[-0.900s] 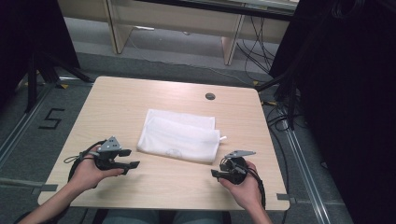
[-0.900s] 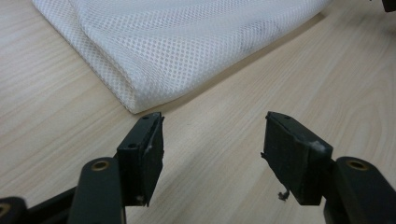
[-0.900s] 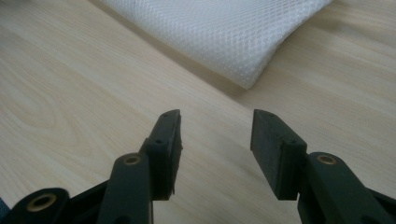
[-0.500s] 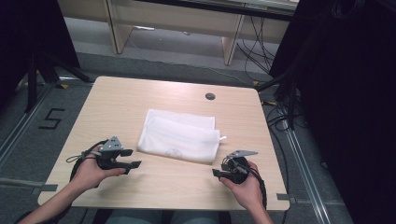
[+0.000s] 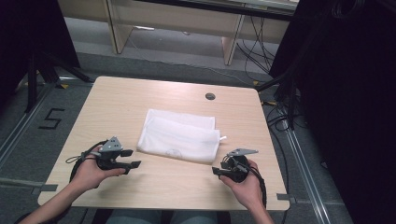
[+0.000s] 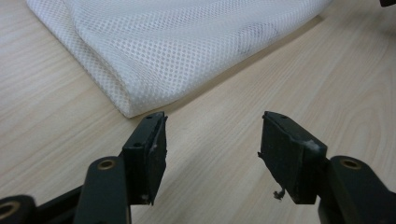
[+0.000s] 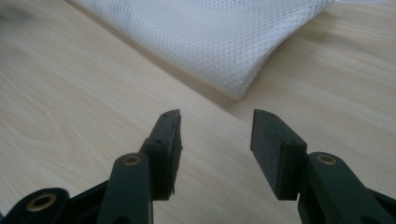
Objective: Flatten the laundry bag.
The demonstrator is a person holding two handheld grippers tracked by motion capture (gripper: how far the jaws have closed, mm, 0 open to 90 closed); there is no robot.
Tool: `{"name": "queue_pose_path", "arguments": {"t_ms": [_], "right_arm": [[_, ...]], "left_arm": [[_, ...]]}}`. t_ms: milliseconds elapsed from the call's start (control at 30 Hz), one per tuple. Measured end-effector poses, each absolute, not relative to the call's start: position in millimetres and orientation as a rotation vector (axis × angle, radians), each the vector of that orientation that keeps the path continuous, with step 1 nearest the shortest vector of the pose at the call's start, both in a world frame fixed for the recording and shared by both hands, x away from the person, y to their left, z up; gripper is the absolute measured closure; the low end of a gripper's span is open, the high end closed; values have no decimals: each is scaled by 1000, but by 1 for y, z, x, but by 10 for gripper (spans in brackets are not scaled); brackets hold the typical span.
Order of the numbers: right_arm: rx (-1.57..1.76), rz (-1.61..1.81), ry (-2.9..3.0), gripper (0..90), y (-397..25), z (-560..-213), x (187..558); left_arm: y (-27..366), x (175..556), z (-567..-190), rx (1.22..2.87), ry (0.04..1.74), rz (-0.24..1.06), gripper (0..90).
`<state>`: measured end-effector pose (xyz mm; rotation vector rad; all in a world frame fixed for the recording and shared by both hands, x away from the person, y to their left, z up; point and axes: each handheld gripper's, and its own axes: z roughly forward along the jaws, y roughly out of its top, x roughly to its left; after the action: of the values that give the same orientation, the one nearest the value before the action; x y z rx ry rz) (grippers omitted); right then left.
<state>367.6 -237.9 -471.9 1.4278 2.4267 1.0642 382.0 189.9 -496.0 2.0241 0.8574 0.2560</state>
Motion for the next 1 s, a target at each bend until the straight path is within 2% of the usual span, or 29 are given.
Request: {"name": "queue_pose_path", "arguments": {"t_ms": [167, 333, 433, 600, 667, 1000], "right_arm": [[1388, 1074, 2403, 545, -238, -469, 373], [1382, 982, 2318, 567, -238, -457, 390], [1338, 951, 2329, 570, -227, -451, 412], [1382, 927, 2349, 563, -210, -451, 440], [1348, 902, 2345, 538, -202, -454, 462], [1338, 762, 2369, 432, -181, -459, 512]], "left_arm": [[185, 382, -495, 2020, 846, 244, 450], [178, 385, -494, 2022, 815, 251, 540], [173, 386, -488, 2024, 816, 234, 613], [157, 389, -481, 2065, 767, 242, 674], [146, 392, -482, 2087, 754, 231, 683], [132, 399, -487, 2120, 736, 194, 678]]}}
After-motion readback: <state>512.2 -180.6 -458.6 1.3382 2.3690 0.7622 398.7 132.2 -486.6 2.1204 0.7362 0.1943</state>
